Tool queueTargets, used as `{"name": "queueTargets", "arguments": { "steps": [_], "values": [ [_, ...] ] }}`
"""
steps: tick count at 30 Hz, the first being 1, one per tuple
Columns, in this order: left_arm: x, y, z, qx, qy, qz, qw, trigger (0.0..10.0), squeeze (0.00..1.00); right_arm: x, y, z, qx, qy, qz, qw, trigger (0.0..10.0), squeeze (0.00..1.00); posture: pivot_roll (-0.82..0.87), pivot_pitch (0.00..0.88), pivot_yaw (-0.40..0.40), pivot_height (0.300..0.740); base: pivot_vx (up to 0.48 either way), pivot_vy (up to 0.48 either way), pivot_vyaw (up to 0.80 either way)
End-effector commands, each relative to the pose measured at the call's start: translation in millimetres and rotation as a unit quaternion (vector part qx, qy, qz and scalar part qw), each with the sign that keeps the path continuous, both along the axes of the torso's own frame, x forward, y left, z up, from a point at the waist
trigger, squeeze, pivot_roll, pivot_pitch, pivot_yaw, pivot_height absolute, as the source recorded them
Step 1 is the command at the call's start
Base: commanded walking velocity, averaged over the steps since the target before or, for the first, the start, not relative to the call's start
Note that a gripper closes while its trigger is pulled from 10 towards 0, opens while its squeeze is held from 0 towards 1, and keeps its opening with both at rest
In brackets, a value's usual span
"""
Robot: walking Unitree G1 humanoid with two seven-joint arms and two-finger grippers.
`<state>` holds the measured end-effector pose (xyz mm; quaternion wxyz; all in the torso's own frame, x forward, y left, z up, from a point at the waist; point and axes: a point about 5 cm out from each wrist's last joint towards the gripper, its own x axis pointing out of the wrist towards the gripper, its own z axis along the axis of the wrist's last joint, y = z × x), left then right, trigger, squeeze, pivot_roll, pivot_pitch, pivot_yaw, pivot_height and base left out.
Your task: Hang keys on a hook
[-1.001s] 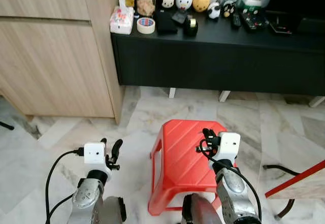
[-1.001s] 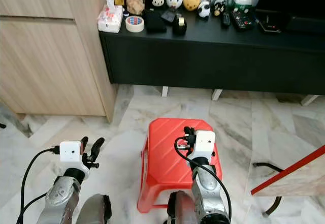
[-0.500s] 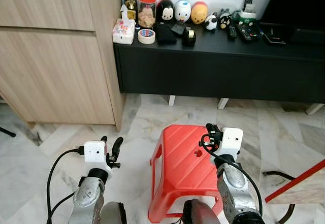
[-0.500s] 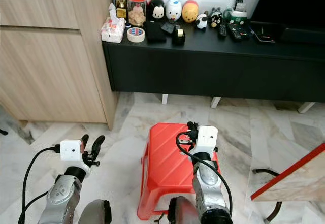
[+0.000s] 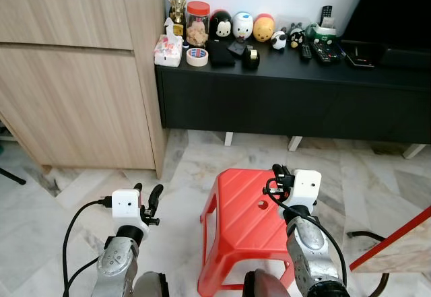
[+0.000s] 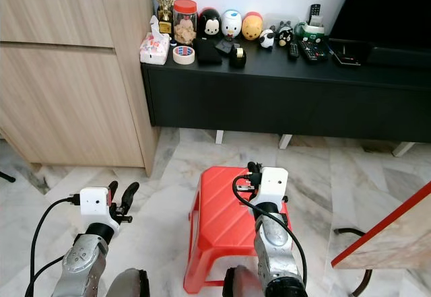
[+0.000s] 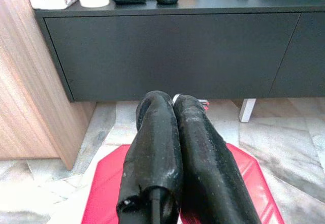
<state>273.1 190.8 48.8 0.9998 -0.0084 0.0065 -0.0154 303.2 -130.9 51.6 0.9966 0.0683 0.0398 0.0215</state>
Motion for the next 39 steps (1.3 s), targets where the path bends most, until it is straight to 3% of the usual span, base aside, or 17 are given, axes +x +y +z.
{"name": "queueTargets", "arguments": {
  "steps": [1,23,36,39],
  "values": [
    [0.4,-3.1,-1.7,-0.003,0.001,-0.007,1.000,10.0,0.00,0.6,-1.7,-1.3,0.002,0.005,-0.004,1.000,10.0,0.00,0.08,0.015,-0.111,0.644,-0.247,0.000,0.00],
    [0.7,-2.1,-3.1,-0.002,0.003,-0.003,1.000,10.0,0.00,-0.2,-2.4,-3.8,0.008,0.012,-0.010,1.000,10.0,0.00,0.08,0.036,-0.113,0.644,-0.245,0.000,0.00],
    [1.5,-2.6,-3.2,-0.002,0.001,-0.004,1.000,10.0,0.00,-0.7,-2.5,-4.2,0.006,0.014,-0.004,1.000,10.0,0.00,0.08,0.042,-0.113,0.738,0.000,0.000,0.00],
    [1.6,-2.4,-3.3,-0.001,0.001,-0.003,1.000,10.0,0.00,-0.7,-2.0,-4.9,0.004,0.017,-0.001,1.000,10.0,0.00,0.08,0.042,-0.114,0.740,0.000,0.000,0.00]
  ]
}}
